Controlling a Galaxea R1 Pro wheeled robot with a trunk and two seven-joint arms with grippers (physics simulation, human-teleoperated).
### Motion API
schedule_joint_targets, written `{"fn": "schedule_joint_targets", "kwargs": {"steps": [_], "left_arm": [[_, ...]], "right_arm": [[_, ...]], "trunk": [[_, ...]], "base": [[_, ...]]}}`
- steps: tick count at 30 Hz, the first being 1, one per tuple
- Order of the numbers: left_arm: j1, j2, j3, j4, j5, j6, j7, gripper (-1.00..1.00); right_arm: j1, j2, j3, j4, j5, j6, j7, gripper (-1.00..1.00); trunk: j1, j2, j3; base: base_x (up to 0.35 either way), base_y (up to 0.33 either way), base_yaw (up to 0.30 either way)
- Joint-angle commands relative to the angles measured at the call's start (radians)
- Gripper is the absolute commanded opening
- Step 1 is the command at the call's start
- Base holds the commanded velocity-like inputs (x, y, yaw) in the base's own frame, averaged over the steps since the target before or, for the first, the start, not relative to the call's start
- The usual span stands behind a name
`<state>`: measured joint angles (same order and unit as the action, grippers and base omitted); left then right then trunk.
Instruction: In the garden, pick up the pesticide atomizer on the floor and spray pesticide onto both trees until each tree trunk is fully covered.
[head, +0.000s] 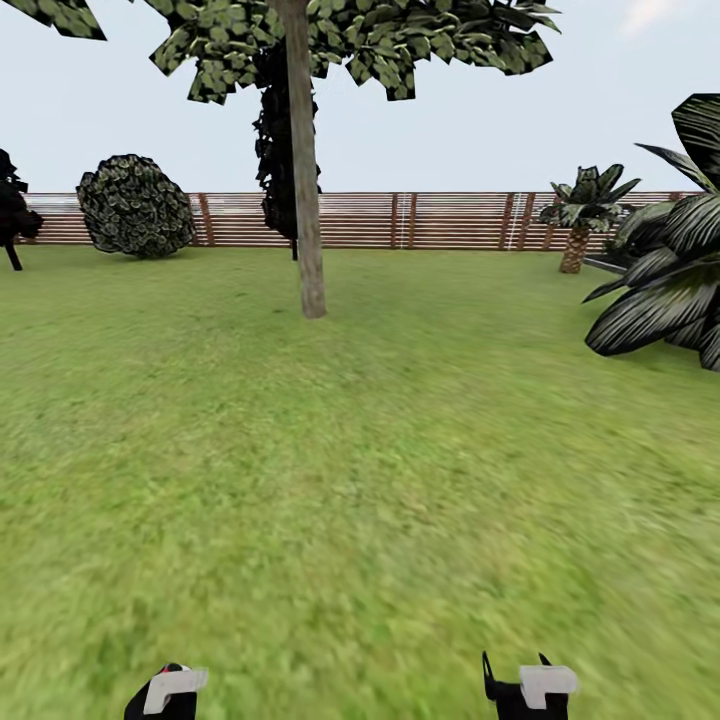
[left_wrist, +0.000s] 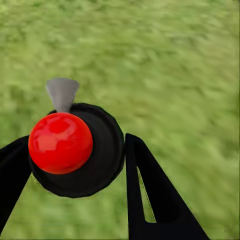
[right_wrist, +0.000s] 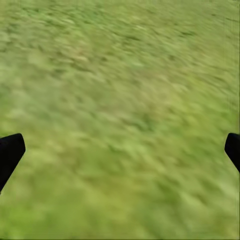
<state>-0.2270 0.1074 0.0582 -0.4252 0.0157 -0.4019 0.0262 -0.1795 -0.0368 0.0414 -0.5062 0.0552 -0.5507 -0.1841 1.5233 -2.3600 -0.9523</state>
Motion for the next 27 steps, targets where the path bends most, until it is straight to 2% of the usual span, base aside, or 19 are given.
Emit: {"fn": "schedule_joint_targets", "kwargs": {"steps": [1,27], "left_arm": [[0.000,0.000,0.000,0.000,0.000,0.000,0.000,-1.00],[0.000,0.000,0.000,0.000,0.001,0.000,0.000,-1.00]], "right_arm": [[0.000,0.000,0.000,0.000,0.000,0.000,0.000,1.00],[0.000,-0.002,0.000,0.000,0.000,0.000,0.000,1.00]], "trunk": [[0.000,0.000,0.000],[0.000,0.000,0.000]], "base": [[0.334,0.000,0.000],[0.334,0.000,0.000]]}}
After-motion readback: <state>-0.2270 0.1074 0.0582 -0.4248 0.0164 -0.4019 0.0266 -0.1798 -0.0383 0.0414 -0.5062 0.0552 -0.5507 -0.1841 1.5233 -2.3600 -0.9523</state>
